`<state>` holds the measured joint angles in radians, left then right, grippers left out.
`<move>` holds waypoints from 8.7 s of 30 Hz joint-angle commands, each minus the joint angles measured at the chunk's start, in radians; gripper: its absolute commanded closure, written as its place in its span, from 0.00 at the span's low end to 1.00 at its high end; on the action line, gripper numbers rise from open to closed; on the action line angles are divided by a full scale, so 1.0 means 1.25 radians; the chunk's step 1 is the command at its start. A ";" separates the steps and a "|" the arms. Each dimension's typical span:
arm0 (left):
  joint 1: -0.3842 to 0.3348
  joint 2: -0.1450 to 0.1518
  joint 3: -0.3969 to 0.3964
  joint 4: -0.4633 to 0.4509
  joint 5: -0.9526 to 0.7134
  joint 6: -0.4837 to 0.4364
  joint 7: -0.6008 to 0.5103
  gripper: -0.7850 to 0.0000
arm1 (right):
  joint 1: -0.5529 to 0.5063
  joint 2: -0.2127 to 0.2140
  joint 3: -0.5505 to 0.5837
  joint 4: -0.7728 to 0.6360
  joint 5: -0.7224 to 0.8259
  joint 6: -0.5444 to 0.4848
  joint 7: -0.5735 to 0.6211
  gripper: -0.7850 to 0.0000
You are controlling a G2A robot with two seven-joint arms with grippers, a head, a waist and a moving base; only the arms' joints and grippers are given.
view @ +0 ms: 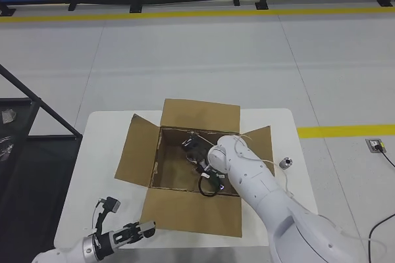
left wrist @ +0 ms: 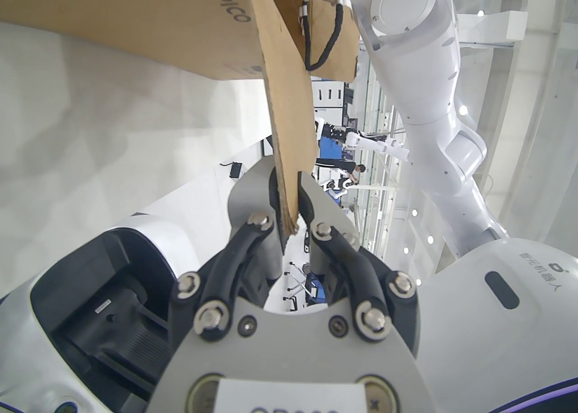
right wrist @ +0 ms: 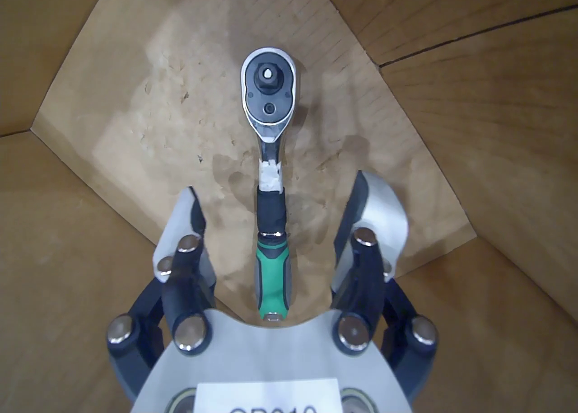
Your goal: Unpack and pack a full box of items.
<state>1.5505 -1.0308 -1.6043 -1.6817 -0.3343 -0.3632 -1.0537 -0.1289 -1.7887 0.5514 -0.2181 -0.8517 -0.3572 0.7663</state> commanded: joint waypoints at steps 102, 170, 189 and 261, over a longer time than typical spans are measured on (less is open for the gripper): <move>0.023 0.039 0.023 0.021 -0.044 -0.040 -0.007 1.00 | -0.011 0.009 0.054 -0.076 -0.077 -0.010 0.200 1.00; 0.018 0.051 0.042 0.018 -0.053 -0.045 0.005 1.00 | -0.012 -0.028 0.082 0.009 -0.081 0.048 0.022 1.00; 0.004 0.049 0.060 0.022 -0.056 -0.034 0.043 1.00 | -0.005 0.037 0.126 -0.230 -0.132 -0.067 0.006 1.00; 0.011 0.058 -0.068 0.100 -0.346 -0.115 -0.145 0.00 | -0.781 0.302 1.039 -1.044 -0.147 0.259 0.176 1.00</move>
<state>1.5662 -0.9588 -1.6887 -1.5556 -0.7691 -0.5085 -1.2346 -1.1083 -1.4118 1.8491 -1.5532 -1.0567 -0.0395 1.0077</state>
